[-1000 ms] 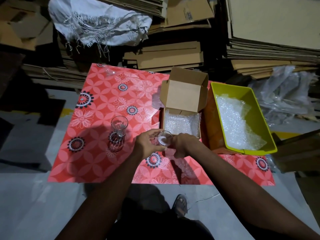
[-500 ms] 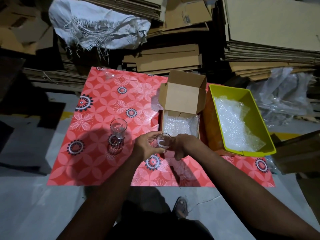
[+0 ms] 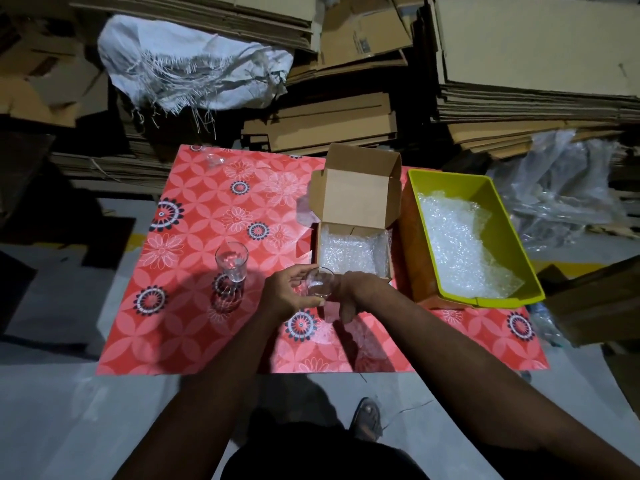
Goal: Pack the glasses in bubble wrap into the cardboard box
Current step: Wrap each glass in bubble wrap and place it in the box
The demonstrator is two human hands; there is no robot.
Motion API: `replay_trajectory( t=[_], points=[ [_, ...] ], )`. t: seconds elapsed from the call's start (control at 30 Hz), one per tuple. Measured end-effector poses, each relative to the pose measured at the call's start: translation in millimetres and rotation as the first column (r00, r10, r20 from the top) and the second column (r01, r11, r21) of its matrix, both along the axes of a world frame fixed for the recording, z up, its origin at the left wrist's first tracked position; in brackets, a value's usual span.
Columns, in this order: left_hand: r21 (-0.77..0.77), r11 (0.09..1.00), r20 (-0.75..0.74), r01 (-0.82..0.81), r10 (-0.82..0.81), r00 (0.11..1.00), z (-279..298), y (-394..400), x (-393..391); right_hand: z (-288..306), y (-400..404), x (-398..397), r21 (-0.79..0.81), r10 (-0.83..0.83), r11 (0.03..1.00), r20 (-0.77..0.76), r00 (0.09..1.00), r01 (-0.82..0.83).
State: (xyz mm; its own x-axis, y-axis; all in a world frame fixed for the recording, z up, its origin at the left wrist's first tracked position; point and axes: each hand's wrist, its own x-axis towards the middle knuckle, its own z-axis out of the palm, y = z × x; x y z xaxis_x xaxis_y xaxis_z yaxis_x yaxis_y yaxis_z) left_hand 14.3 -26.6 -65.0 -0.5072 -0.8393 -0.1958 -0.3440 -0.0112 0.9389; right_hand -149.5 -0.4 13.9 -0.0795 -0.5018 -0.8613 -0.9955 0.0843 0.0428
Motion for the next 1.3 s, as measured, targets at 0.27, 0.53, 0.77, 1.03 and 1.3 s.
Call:
replay_trajectory(
  t=[0.27,0.53,0.77,1.03,1.3],
  points=[
    [-0.104,0.995,0.04,-0.001,0.005,0.999,10,0,-3,34,62,-72,-0.63,0.215,0.776,0.198,0.956,-0.044],
    [-0.351,0.934,0.055,-0.071,0.097,0.994,40,-7,-36,31,98,-238,-0.792,-0.461,0.218,0.432,0.775,0.57],
    [-0.341,0.939,0.102,-0.039,0.078,0.992,55,14,-104,-24,91,-297,-0.513,-0.625,0.599,0.181,0.759,0.615],
    [-0.339,0.938,0.131,-0.074,0.125,0.983,45,28,-126,-36,85,-314,-0.535,-0.662,0.256,0.51,0.549,0.805],
    [-0.285,0.947,0.088,-0.149,0.181,0.98,50,45,-137,-20,120,-291,-0.302,-0.271,-0.316,0.937,0.219,0.899]
  ],
)
